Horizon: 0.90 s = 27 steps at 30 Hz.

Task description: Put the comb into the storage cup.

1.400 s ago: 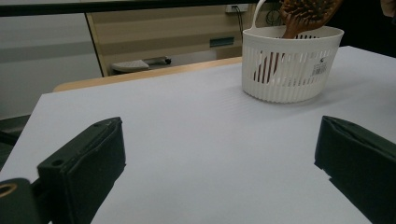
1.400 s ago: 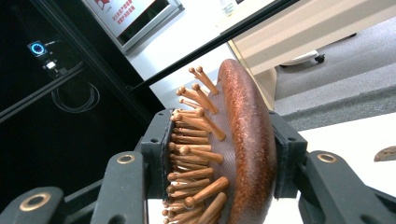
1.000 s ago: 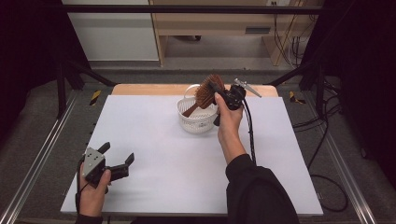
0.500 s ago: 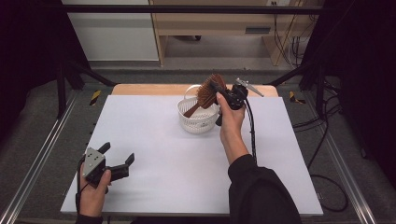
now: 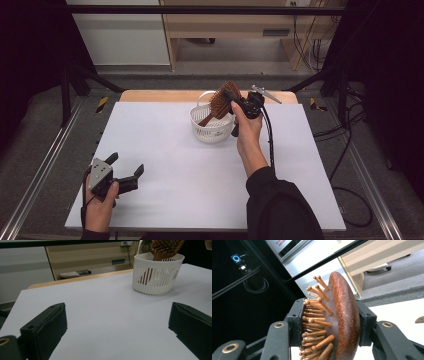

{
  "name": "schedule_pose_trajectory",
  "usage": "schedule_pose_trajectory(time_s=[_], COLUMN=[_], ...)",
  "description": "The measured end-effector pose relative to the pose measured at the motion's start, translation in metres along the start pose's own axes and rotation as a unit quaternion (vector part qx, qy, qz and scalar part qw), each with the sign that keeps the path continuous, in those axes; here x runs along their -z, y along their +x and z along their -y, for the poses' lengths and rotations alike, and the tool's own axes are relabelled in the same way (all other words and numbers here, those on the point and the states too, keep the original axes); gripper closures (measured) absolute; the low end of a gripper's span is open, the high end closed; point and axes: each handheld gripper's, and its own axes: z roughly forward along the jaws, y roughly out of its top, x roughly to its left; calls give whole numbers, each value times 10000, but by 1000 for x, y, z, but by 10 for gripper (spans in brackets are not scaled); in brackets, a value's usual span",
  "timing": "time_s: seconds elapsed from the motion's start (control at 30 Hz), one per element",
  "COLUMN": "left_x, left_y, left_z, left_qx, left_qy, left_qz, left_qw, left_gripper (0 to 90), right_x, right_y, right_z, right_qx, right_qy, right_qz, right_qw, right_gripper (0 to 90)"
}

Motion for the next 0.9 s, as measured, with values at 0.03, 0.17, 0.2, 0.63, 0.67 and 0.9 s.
schedule_pose_trajectory(time_s=[0.03, 0.17, 0.2, 0.63, 0.67, 0.9], left_x=[0, 0, 0, 0, 0, 0], left_y=[0, 0, 0, 0, -1, -1], left_z=[0, 0, 0, 0, 0, 0], left_qx=[0, -8, -5, -14, -17, -20], left_qy=[3, -2, 2, 11, 12, 13], left_qz=[-1, -7, -9, 6, 7, 16], left_qw=[10000, 10000, 10000, 10000, 10000, 10000], left_gripper=[17, 17, 17, 17, 17, 17], right_x=[0, 0, 0, 1, 1, 0], right_y=[0, 0, -1, -10, -10, -12], right_z=[0, 1, 2, 5, 5, 6], right_qx=[4, -23, -44, -137, -165, -215], right_qy=[7, 9, 12, 39, 50, 65], right_qz=[-13, -22, -26, -40, -49, -49], right_qw=[10000, 10000, 10000, 9999, 9998, 9997], right_gripper=[511, 511, 511, 511, 510, 508])
